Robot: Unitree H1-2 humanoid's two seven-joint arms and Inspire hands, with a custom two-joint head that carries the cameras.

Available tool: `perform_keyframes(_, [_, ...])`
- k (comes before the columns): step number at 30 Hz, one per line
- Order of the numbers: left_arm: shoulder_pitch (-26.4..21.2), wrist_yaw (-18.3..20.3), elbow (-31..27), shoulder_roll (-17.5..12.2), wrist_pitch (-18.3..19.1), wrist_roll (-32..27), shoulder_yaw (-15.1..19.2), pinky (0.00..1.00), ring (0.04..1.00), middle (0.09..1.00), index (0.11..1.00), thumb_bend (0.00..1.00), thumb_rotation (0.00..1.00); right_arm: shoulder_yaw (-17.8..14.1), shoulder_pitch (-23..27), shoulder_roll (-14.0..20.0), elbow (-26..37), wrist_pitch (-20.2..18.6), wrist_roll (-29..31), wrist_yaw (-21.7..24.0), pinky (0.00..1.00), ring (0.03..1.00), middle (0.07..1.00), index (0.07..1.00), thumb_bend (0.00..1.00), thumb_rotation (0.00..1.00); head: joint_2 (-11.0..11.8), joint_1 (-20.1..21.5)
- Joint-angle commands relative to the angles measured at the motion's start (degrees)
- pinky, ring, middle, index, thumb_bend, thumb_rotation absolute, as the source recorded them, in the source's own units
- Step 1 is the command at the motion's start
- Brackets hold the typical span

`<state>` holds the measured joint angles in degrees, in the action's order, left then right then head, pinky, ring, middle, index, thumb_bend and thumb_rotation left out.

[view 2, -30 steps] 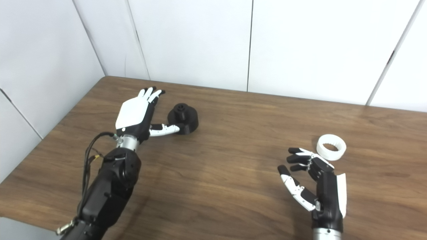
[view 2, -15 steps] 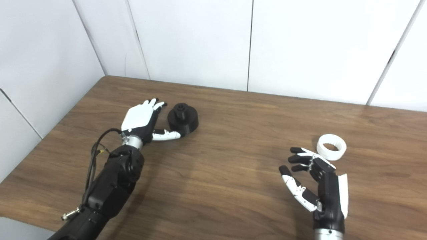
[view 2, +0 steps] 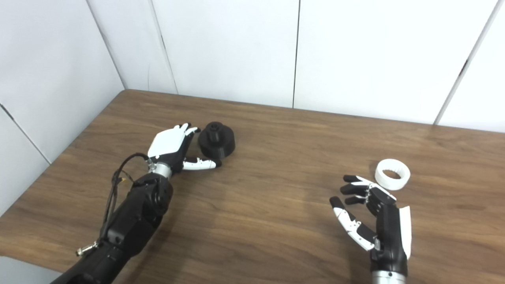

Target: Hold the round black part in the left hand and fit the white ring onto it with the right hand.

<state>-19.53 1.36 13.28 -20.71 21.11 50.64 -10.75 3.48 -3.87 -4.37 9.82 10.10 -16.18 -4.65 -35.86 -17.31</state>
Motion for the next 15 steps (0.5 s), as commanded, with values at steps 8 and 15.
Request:
perform_keyframes(8, [-3.71,-4.73,2.91,-0.5,-1.33,-1.69,-0.15,0.93,1.0,1.0,0.879,1.0,0.66,0.24,-1.58,0.79,2.26,0.98,-0.39,-0.27,0.5,0.596,0.681,0.499,0.5,0.17,-0.06,0.29])
perform_keyframes(15, [-5.12,-8.03,6.85,1.08,-3.91,-7.19,1.97,0.94,1.0,1.0,0.879,1.0,0.63,0.27,-1.92,0.82,2.83,0.64,-0.85,-0.22,0.49,0.586,0.676,0.499,0.5,0.17,-0.25,0.52])
